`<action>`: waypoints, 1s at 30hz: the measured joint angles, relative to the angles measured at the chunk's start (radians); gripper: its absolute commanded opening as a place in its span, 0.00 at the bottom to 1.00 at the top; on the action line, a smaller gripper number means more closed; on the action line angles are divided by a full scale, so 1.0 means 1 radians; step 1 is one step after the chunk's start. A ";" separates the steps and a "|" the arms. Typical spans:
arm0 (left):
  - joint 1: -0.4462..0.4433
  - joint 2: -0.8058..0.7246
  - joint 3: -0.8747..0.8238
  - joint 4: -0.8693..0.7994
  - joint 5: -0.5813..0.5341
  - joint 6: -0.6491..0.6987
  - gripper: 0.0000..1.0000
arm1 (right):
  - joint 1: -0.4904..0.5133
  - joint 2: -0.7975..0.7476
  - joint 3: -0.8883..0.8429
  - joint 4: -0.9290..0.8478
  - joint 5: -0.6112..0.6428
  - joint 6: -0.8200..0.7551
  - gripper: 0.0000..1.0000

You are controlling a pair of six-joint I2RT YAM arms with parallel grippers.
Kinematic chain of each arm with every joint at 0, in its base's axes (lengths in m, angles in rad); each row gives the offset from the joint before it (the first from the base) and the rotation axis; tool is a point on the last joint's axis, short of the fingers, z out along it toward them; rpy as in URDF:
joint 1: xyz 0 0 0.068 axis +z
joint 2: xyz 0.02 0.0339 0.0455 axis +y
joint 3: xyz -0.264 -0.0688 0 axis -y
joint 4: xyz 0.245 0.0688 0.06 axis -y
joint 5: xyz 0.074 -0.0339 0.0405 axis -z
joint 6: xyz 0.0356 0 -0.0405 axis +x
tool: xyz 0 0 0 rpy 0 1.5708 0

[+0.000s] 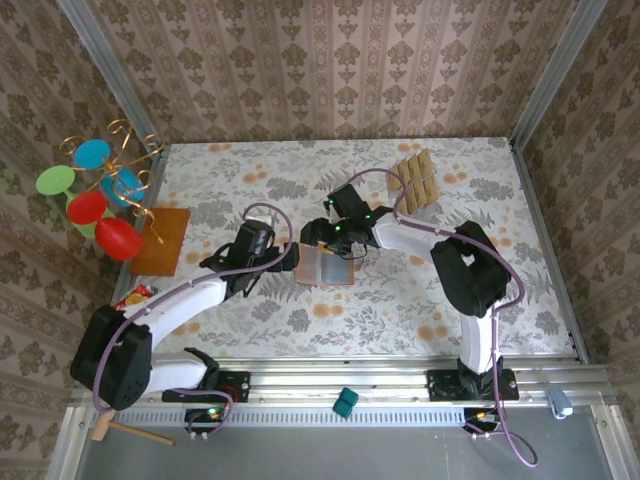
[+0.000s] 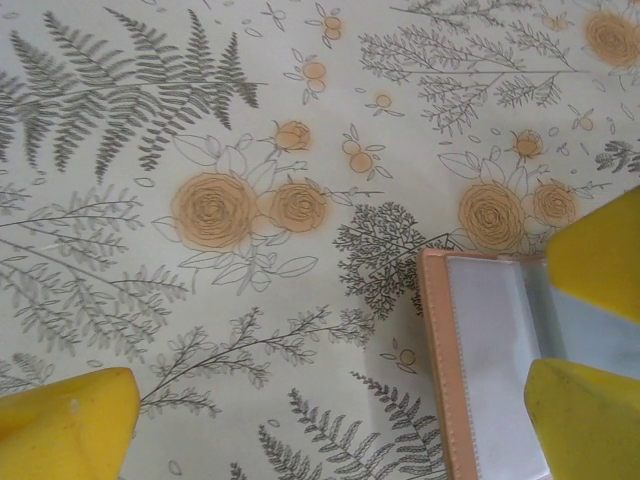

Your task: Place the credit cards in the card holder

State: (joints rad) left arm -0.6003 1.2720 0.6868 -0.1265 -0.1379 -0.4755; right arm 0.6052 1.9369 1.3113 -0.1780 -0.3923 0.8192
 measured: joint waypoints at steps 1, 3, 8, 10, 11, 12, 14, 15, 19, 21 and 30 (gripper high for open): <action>0.000 0.017 0.012 0.002 0.008 0.000 1.00 | -0.010 -0.012 -0.016 0.003 -0.005 -0.004 0.64; 0.000 0.051 0.041 0.009 0.024 0.000 1.00 | -0.028 -0.033 -0.051 0.010 -0.008 -0.007 0.62; -0.003 0.150 0.132 0.018 0.055 0.013 1.00 | -0.053 -0.050 -0.119 0.020 -0.010 -0.012 0.55; -0.008 0.186 0.164 0.015 0.060 0.026 1.00 | -0.051 -0.050 -0.138 0.025 -0.013 -0.012 0.52; -0.011 0.204 0.178 0.013 0.061 0.032 1.00 | -0.051 -0.051 -0.150 0.032 -0.013 -0.012 0.50; -0.014 0.217 0.187 0.010 0.061 0.036 1.00 | -0.051 -0.051 -0.159 0.039 -0.013 -0.012 0.49; -0.018 0.241 0.196 -0.002 0.063 0.048 1.00 | -0.050 -0.051 -0.178 0.051 -0.016 -0.011 0.46; -0.020 0.248 0.196 -0.006 0.063 0.051 1.00 | -0.050 -0.051 -0.186 0.059 -0.017 -0.011 0.45; -0.021 0.282 0.195 -0.029 0.063 0.062 1.00 | -0.043 -0.051 -0.194 0.072 -0.024 -0.005 0.39; -0.021 0.287 0.195 -0.034 0.062 0.065 1.00 | -0.038 -0.051 -0.194 0.080 -0.027 -0.005 0.36; -0.030 0.288 0.163 -0.034 0.052 0.069 1.00 | -0.005 -0.051 -0.194 0.099 -0.028 -0.003 0.27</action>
State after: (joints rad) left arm -0.6300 1.5604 0.8497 -0.1608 -0.0860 -0.4068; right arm 0.5999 1.8858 1.1172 -0.0788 -0.4202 0.8165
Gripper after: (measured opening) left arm 0.999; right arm 0.277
